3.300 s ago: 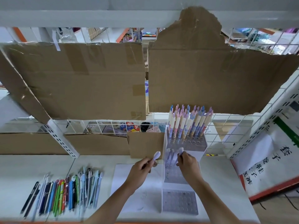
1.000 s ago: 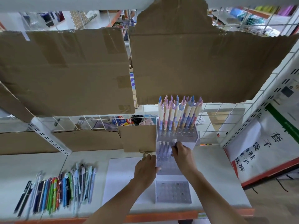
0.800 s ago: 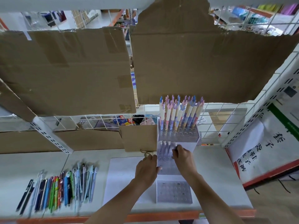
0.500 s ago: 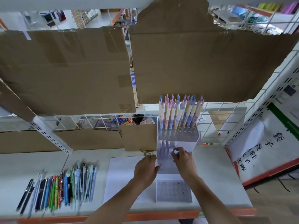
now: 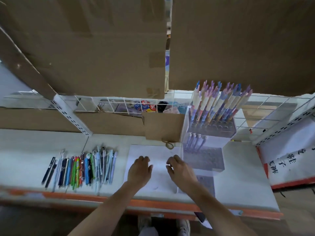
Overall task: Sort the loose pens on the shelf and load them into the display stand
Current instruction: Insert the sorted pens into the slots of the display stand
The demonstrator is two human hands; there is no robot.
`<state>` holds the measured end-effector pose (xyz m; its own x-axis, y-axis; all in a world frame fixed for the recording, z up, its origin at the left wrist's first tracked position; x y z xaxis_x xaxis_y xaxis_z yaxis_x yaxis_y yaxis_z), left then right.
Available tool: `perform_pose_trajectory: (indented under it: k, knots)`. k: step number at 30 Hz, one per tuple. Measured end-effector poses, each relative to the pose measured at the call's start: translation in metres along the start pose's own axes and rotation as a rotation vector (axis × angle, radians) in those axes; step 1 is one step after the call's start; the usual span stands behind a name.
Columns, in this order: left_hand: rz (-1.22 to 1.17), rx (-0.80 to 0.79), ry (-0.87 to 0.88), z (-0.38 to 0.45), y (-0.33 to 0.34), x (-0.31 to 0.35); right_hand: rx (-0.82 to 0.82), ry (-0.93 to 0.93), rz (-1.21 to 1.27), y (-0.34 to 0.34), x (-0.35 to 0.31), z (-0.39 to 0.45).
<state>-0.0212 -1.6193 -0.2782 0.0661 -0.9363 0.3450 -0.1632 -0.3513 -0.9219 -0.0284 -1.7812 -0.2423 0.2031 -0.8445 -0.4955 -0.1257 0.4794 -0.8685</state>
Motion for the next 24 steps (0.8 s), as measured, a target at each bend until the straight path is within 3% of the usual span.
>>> perform_pose_trajectory:
  k: [11,17,24]
  knots:
    - [0.011,-0.052,-0.350,-0.029,0.019,-0.151,-0.471,0.033,-0.138,0.119,-0.035,0.028]
    - [0.053,0.057,-0.482,0.010,0.017,-0.202,-0.570,0.138,-0.214,0.164,-0.024,0.033]
    - [0.156,0.025,-0.416,0.041,0.034,-0.199,-0.537,0.201,-0.213,0.179,-0.015,0.033]
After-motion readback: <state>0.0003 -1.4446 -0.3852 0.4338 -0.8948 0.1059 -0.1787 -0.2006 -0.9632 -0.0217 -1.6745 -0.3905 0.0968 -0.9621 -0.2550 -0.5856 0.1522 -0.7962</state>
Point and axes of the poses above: each hand's wrist, its own z-axis towards the middle knuckle, its own y-axis out of the palm, x = y × z, the point moved 3 cm from there along z, towards the middle knuckle, and after that the axes turned 6 degrees about x, right-handed, at the moved point
